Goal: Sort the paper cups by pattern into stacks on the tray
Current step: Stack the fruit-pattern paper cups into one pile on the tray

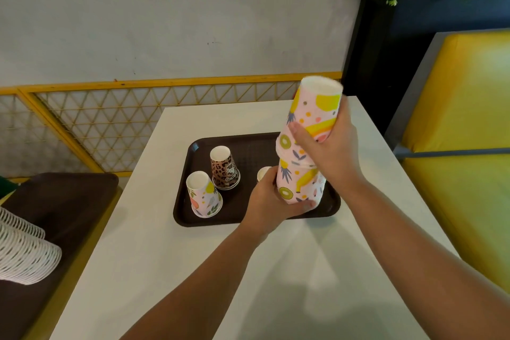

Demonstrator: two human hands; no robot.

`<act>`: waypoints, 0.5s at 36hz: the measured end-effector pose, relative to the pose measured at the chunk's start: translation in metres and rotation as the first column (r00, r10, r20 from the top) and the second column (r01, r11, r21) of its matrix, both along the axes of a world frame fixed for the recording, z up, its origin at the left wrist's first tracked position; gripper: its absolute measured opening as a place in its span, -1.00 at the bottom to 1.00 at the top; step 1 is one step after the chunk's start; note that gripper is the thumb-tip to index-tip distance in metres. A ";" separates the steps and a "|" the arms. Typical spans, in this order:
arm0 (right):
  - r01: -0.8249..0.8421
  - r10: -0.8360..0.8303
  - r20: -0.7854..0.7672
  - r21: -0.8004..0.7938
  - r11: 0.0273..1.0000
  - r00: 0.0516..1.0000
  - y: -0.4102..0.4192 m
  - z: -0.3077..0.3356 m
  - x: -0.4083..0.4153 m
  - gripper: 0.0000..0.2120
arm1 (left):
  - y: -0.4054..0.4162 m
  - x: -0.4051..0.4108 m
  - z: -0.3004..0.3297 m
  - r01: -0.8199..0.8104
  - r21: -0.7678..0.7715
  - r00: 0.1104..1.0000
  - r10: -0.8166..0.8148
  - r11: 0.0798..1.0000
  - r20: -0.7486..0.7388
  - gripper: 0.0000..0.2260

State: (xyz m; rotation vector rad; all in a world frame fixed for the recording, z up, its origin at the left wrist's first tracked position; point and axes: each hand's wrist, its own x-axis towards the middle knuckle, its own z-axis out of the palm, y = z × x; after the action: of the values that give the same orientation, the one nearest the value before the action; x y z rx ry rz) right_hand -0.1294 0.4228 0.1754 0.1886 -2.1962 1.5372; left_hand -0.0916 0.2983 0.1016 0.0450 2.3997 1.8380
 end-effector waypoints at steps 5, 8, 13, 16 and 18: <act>0.081 -0.104 -0.129 -0.170 0.982 0.986 0.000 0.030 -0.015 -0.55 | 0.000 0.002 0.000 -0.036 0.012 0.999 0.036 0.999 0.006 -0.33; 0.114 -0.153 -0.171 -0.221 0.969 0.973 0.002 0.038 -0.028 -0.50 | -0.002 0.000 -0.003 -0.041 0.011 0.999 0.041 0.999 -0.001 -0.34; 0.116 -0.133 -0.117 -0.143 0.983 0.984 0.007 0.020 -0.043 -0.42 | -0.003 -0.002 -0.001 -0.064 -0.006 0.998 0.064 0.998 -0.004 -0.34; 0.099 -0.102 -0.040 -0.084 0.992 0.994 0.009 0.001 -0.044 -0.40 | -0.004 -0.002 0.001 -0.071 -0.011 0.997 0.071 0.997 -0.026 -0.34; 0.096 -0.096 0.009 -0.053 0.994 0.995 0.010 -0.010 -0.043 -0.39 | -0.004 -0.002 0.001 -0.082 0.009 0.995 0.082 0.997 -0.047 -0.34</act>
State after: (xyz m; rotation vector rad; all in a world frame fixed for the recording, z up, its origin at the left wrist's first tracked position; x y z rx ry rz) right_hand -0.1728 0.4329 0.1652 0.0596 -2.1341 1.5437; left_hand -0.0935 0.2946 0.1031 -0.0092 2.4621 1.9017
